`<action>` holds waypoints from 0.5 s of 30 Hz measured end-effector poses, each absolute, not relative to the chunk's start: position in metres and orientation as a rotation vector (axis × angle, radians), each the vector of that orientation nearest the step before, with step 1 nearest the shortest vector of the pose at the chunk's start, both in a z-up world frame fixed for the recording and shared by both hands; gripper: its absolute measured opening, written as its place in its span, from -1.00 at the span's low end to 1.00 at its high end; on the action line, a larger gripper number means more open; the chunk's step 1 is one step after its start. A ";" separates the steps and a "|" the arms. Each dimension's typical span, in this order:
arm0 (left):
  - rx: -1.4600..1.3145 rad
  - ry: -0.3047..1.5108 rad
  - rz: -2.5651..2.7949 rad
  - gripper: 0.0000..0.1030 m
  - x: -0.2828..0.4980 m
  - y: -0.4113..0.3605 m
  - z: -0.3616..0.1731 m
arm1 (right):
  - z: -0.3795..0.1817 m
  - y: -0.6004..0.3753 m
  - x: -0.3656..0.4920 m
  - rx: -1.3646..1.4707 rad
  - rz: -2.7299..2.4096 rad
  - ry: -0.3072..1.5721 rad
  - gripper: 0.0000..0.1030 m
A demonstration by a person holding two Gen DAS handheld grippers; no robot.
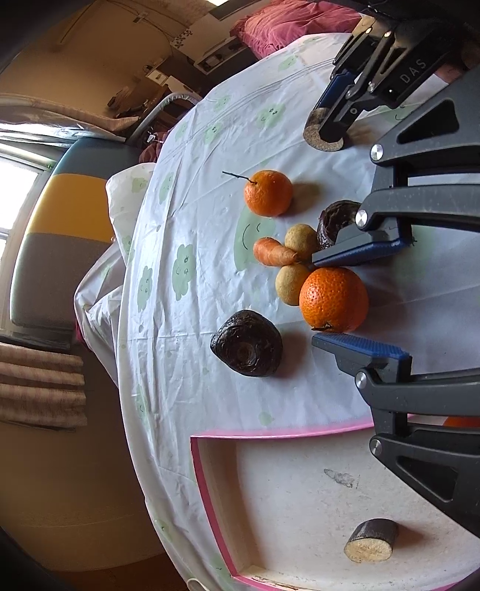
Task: Organize fruits
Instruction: 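Grasp the mandarin orange with the left gripper while the right gripper holds the eggplant chunk, then lower the mandarin and eggplant chunk into the pink tray and open both grippers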
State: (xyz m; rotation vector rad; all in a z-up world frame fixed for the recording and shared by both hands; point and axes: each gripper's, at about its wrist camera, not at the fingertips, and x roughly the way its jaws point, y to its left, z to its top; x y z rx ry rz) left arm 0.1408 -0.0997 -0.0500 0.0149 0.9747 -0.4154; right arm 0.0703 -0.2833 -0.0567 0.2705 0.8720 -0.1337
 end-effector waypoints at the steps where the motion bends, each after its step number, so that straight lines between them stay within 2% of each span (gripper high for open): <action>1: 0.008 0.972 -0.413 -0.29 0.139 -0.098 -0.049 | -0.057 -0.283 0.070 0.270 -0.134 0.872 -0.35; 15: -0.002 0.864 -0.371 -0.29 0.086 -0.075 -0.017 | -0.056 -0.269 0.058 0.245 -0.101 0.873 -0.36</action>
